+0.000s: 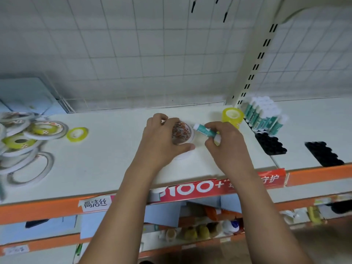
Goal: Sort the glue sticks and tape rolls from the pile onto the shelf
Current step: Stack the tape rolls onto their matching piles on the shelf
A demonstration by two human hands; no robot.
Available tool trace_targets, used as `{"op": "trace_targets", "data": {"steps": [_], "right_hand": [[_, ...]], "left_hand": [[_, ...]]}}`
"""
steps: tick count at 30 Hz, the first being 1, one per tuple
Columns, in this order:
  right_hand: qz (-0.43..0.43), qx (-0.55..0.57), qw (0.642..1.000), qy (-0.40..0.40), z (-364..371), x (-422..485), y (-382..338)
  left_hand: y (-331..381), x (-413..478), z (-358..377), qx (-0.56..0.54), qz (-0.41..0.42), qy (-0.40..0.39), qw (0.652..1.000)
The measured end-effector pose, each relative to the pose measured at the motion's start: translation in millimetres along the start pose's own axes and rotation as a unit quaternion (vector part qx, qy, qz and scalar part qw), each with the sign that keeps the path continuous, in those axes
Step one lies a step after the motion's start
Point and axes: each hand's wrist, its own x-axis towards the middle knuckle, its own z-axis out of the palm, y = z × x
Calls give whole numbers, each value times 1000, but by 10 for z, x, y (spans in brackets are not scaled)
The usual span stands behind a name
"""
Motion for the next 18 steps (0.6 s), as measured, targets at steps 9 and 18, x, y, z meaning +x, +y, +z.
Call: {"op": "trace_targets", "data": {"steps": [9,18], "right_hand": [[9,-10,1000,-1,-124,-193,103],[83,36,996,18,-400,-390,343]], "left_hand": [[337,-17,56,-17,165,20,986],[680,-1,449,-39,209,-47,976]]}}
